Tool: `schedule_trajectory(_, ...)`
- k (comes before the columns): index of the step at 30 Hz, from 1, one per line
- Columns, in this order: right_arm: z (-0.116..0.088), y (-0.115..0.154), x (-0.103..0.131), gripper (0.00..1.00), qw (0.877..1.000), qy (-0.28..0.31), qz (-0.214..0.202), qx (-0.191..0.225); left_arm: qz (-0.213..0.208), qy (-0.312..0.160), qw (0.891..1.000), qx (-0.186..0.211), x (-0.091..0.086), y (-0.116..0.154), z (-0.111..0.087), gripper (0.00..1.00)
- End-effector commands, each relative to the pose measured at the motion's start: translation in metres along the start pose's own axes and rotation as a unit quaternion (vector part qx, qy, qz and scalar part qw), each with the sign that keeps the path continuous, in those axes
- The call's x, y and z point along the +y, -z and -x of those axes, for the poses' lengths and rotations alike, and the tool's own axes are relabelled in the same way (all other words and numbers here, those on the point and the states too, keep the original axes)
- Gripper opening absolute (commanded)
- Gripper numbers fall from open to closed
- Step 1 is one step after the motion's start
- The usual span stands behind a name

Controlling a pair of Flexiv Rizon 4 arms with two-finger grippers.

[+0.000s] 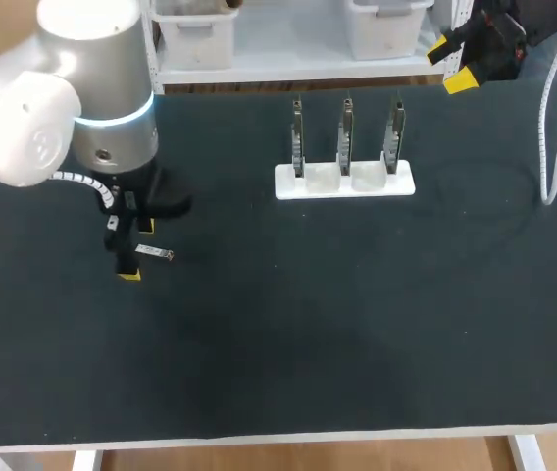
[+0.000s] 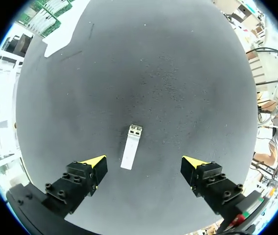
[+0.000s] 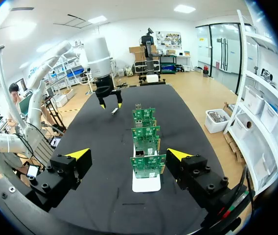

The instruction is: Pick up the optical module with the left hand, and insert it into the network port with the right hand.

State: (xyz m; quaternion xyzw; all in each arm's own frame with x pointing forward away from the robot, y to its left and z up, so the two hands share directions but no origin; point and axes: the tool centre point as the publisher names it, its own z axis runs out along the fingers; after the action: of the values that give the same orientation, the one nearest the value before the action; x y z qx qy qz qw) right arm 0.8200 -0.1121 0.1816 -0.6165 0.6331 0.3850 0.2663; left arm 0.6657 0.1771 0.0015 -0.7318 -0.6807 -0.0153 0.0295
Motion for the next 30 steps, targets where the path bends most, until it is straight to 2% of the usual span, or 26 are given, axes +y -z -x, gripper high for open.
schedule_trajectory(1, 0.001, 0.002, -0.008, 1.0, 0.981, -0.001, 0.193, 0.001, -0.009, -0.007, 1.0, -0.003, 0.005, -0.006, -0.001, 1.0)
schedule_trajectory(4, 0.001, 0.002, -0.008, 1.0, 0.981, -0.001, 0.193, 0.001, -0.021, -0.01, 1.0, -0.016, 0.008, -0.009, -0.001, 1.0)
schedule_trajectory(18, 0.001, 0.002, -0.008, 1.0, 0.981, -0.001, 0.193, 0.001, -0.023, -0.014, 1.0, -0.009, 0.013, -0.013, 0.001, 1.0)
schedule_trajectory(30, 0.001, 0.002, -0.008, 1.0, 0.981, -0.001, 0.193, 0.001, -0.025, -0.003, 1.0, -0.019, 0.014, -0.016, -0.001, 1.0)
